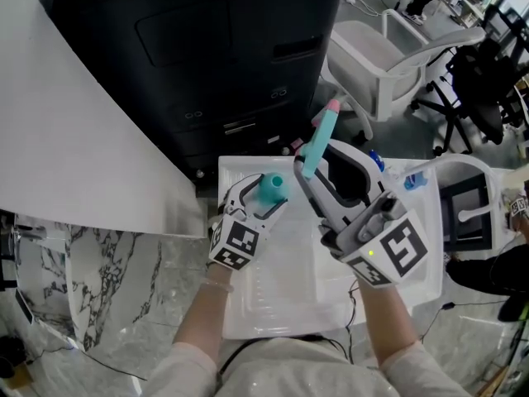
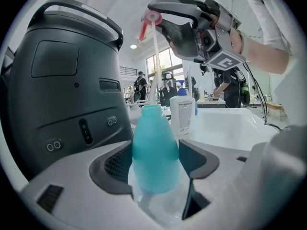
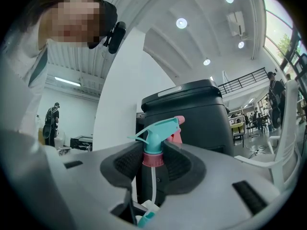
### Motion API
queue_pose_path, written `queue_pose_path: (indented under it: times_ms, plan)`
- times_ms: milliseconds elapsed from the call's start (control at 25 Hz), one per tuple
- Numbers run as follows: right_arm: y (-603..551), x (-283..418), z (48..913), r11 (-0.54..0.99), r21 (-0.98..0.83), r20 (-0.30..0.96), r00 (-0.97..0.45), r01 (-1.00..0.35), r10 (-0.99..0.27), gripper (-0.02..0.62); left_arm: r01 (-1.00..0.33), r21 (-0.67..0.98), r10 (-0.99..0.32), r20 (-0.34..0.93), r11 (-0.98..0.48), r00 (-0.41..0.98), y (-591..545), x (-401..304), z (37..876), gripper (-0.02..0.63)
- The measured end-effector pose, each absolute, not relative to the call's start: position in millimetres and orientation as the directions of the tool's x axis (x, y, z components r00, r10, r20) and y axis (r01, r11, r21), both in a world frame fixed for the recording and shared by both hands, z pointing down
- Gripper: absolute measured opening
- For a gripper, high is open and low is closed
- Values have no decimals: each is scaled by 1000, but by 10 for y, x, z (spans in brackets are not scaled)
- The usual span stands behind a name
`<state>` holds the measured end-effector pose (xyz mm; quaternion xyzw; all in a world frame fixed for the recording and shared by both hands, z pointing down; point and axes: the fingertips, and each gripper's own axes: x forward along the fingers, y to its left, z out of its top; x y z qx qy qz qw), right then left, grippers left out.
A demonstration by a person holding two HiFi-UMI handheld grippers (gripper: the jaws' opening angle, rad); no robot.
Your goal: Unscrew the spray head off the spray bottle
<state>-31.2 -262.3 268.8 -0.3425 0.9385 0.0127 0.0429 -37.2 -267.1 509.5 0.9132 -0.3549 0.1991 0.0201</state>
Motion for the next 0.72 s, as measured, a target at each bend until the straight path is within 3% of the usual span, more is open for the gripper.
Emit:
queue_pose_path:
  times_ms: [720]
  plan:
    - [-2413,-10,2845,729,-15,-51,-728,-684,-684,135,-663,-129,-652,394,-737,648,-2757,-397,5128,305]
